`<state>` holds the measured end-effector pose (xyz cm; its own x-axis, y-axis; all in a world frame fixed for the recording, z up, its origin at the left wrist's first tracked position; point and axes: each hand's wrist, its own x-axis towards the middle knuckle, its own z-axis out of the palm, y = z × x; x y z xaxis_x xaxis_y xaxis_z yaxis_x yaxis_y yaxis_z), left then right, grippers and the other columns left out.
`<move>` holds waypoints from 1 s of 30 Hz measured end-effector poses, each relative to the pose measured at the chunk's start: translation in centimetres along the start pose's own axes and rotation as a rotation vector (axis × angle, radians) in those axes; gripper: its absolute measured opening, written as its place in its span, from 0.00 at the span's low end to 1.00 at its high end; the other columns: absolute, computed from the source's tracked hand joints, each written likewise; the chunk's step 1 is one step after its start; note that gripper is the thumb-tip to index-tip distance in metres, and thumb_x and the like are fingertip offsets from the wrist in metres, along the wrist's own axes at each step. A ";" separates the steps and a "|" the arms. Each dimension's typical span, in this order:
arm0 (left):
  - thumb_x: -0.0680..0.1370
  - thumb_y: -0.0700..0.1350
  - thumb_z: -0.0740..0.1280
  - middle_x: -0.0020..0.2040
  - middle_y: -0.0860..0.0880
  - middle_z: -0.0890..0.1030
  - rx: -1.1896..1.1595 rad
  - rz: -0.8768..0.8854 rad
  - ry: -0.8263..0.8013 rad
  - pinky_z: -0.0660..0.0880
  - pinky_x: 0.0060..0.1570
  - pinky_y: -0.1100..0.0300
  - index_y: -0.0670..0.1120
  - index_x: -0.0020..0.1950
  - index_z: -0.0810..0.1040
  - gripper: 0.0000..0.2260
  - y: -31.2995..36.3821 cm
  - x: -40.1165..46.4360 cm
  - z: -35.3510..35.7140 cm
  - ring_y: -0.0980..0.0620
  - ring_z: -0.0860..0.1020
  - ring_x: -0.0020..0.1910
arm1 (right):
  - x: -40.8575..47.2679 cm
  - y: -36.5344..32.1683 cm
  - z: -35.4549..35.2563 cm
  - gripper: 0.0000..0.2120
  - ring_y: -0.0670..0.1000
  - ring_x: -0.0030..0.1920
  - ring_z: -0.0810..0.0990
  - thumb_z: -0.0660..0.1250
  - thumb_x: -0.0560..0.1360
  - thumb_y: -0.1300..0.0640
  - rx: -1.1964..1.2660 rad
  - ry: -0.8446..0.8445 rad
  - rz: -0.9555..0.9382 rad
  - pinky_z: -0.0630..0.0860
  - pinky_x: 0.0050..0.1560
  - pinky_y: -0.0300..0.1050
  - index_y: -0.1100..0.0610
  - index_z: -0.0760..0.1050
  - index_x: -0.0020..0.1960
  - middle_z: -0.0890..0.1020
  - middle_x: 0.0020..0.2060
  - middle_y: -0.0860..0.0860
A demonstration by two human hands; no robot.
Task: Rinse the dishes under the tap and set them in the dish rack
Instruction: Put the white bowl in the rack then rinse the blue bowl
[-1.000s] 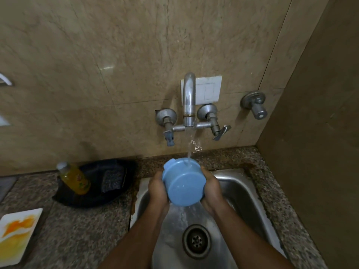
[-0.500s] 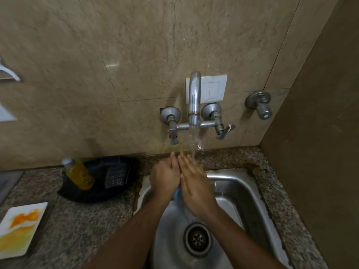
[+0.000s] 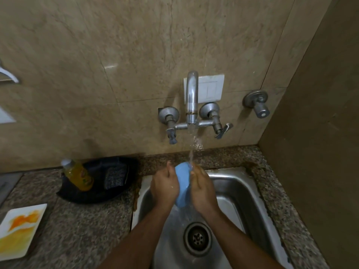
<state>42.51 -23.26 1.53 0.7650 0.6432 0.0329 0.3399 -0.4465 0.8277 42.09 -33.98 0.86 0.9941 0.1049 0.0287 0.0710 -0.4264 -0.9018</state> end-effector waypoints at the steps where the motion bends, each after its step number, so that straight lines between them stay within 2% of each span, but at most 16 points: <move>1: 0.82 0.54 0.56 0.36 0.41 0.82 -0.066 -0.056 0.003 0.75 0.38 0.54 0.42 0.35 0.78 0.23 -0.4 0.2 0.1 0.42 0.80 0.37 | -0.4 -0.2 0.0 0.23 0.45 0.72 0.66 0.49 0.82 0.48 -0.085 0.003 -0.093 0.61 0.73 0.43 0.52 0.67 0.74 0.70 0.72 0.48; 3: 0.82 0.54 0.57 0.37 0.40 0.82 -0.143 -0.127 -0.005 0.77 0.41 0.51 0.40 0.36 0.79 0.23 -0.6 0.5 0.1 0.41 0.80 0.38 | -0.5 1.0 -0.1 0.23 0.42 0.72 0.65 0.48 0.82 0.49 -0.135 -0.045 -0.277 0.60 0.73 0.41 0.51 0.68 0.74 0.70 0.72 0.46; 4: 0.82 0.53 0.58 0.37 0.40 0.82 -0.167 -0.147 -0.006 0.76 0.41 0.52 0.41 0.36 0.79 0.22 -0.4 0.4 -0.1 0.42 0.80 0.38 | -0.4 1.0 -0.7 0.19 0.41 0.68 0.70 0.50 0.84 0.51 -0.028 -0.061 -0.218 0.66 0.69 0.40 0.49 0.70 0.72 0.73 0.70 0.47; 6: 0.82 0.51 0.60 0.37 0.43 0.80 -0.329 -0.242 0.003 0.73 0.38 0.55 0.43 0.37 0.77 0.18 0.4 0.1 -0.5 0.45 0.78 0.36 | 0.0 0.9 -1.4 0.13 0.43 0.51 0.82 0.54 0.84 0.51 0.346 0.000 0.114 0.78 0.48 0.37 0.47 0.76 0.60 0.82 0.58 0.52; 7: 0.81 0.50 0.61 0.37 0.44 0.79 -0.443 -0.325 -0.007 0.72 0.37 0.57 0.43 0.39 0.76 0.16 0.7 0.2 -0.6 0.46 0.77 0.35 | 0.2 0.9 -1.6 0.13 0.46 0.45 0.83 0.54 0.84 0.50 0.502 0.037 0.278 0.78 0.39 0.37 0.50 0.77 0.54 0.84 0.50 0.53; 8: 0.81 0.50 0.62 0.39 0.44 0.79 -0.528 -0.401 -0.034 0.72 0.36 0.57 0.42 0.42 0.76 0.14 0.8 0.5 -0.4 0.47 0.77 0.35 | 0.3 0.6 -1.7 0.15 0.50 0.43 0.83 0.54 0.83 0.48 0.621 0.056 0.384 0.77 0.37 0.39 0.52 0.77 0.51 0.84 0.46 0.54; 10: 0.79 0.52 0.63 0.41 0.42 0.80 -0.629 -0.474 -0.087 0.73 0.36 0.57 0.40 0.47 0.77 0.15 1.2 0.8 -0.2 0.47 0.78 0.36 | 0.6 0.3 -1.6 0.20 0.56 0.47 0.83 0.54 0.82 0.43 0.826 0.041 0.543 0.80 0.45 0.50 0.55 0.78 0.52 0.85 0.46 0.58; 12: 0.78 0.53 0.61 0.39 0.42 0.80 -0.689 -0.531 -0.136 0.73 0.34 0.57 0.41 0.46 0.78 0.15 0.8 0.5 -0.2 0.45 0.79 0.34 | 1.0 -0.3 -1.8 0.25 0.61 0.46 0.83 0.54 0.81 0.40 0.937 0.004 0.634 0.78 0.52 0.58 0.58 0.80 0.52 0.85 0.46 0.62; 15: 0.81 0.49 0.58 0.36 0.42 0.81 -0.539 -0.428 -0.181 0.74 0.30 0.61 0.40 0.43 0.80 0.17 -0.1 0.5 -0.7 0.46 0.79 0.34 | 2.1 0.0 -2.2 0.22 0.61 0.40 0.83 0.57 0.80 0.45 0.831 -0.018 0.615 0.78 0.40 0.50 0.62 0.80 0.52 0.85 0.41 0.63; 18: 0.79 0.54 0.60 0.38 0.42 0.82 -0.467 -0.311 -0.269 0.78 0.38 0.55 0.41 0.43 0.79 0.18 -0.2 1.3 -1.3 0.44 0.81 0.38 | 3.7 0.1 -3.1 0.15 0.61 0.41 0.80 0.62 0.76 0.50 0.587 -0.036 0.367 0.73 0.42 0.50 0.62 0.75 0.47 0.81 0.46 0.69; 19: 0.80 0.55 0.61 0.37 0.43 0.82 -0.472 -0.270 -0.312 0.78 0.38 0.54 0.42 0.42 0.79 0.18 0.3 1.4 -1.5 0.46 0.81 0.36 | 4.1 -0.1 -3.3 0.13 0.60 0.41 0.78 0.63 0.73 0.50 0.517 -0.084 0.273 0.71 0.42 0.49 0.61 0.73 0.44 0.79 0.44 0.68; 22: 0.81 0.57 0.59 0.37 0.46 0.83 -0.318 -0.045 -0.381 0.76 0.41 0.56 0.44 0.38 0.80 0.21 2.1 2.1 -1.4 0.49 0.81 0.36 | 4.8 -0.3 -3.2 0.10 0.52 0.38 0.77 0.64 0.70 0.52 0.297 -0.259 0.082 0.70 0.42 0.47 0.59 0.73 0.38 0.78 0.35 0.54; 25: 0.80 0.59 0.58 0.39 0.45 0.84 -0.003 0.076 -0.389 0.76 0.46 0.55 0.45 0.38 0.83 0.23 2.8 2.7 -0.7 0.47 0.82 0.41 | 4.9 -0.9 -2.9 0.06 0.46 0.37 0.79 0.64 0.71 0.51 0.188 -0.319 0.007 0.72 0.42 0.45 0.49 0.78 0.38 0.81 0.35 0.46; 26: 0.80 0.57 0.59 0.39 0.43 0.84 0.047 0.078 -0.328 0.76 0.45 0.55 0.43 0.38 0.83 0.23 2.5 2.8 -0.4 0.45 0.82 0.42 | 4.7 -1.1 -2.6 0.07 0.46 0.40 0.79 0.63 0.72 0.50 0.139 -0.266 -0.029 0.73 0.44 0.45 0.48 0.79 0.40 0.81 0.38 0.46; 28: 0.81 0.50 0.60 0.39 0.40 0.84 -0.007 -0.001 -0.172 0.73 0.42 0.57 0.40 0.36 0.82 0.21 2.2 2.8 -0.3 0.43 0.81 0.41 | 3.5 -1.5 -1.5 0.16 0.48 0.53 0.78 0.56 0.76 0.48 -0.100 -0.142 -0.154 0.74 0.55 0.48 0.49 0.80 0.55 0.79 0.53 0.50; 30: 0.80 0.47 0.61 0.36 0.40 0.83 -0.111 -0.113 -0.058 0.72 0.40 0.56 0.39 0.34 0.81 0.19 1.9 2.8 -0.6 0.43 0.80 0.39 | 1.5 -1.3 -0.5 0.23 0.48 0.68 0.70 0.49 0.80 0.47 -0.323 -0.123 -0.348 0.66 0.70 0.48 0.49 0.71 0.70 0.72 0.68 0.49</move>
<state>44.95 -21.98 3.57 0.7566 0.6472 -0.0932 0.3651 -0.2999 0.8813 43.51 -33.75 2.30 0.8909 0.3880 0.2362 0.4390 -0.6018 -0.6672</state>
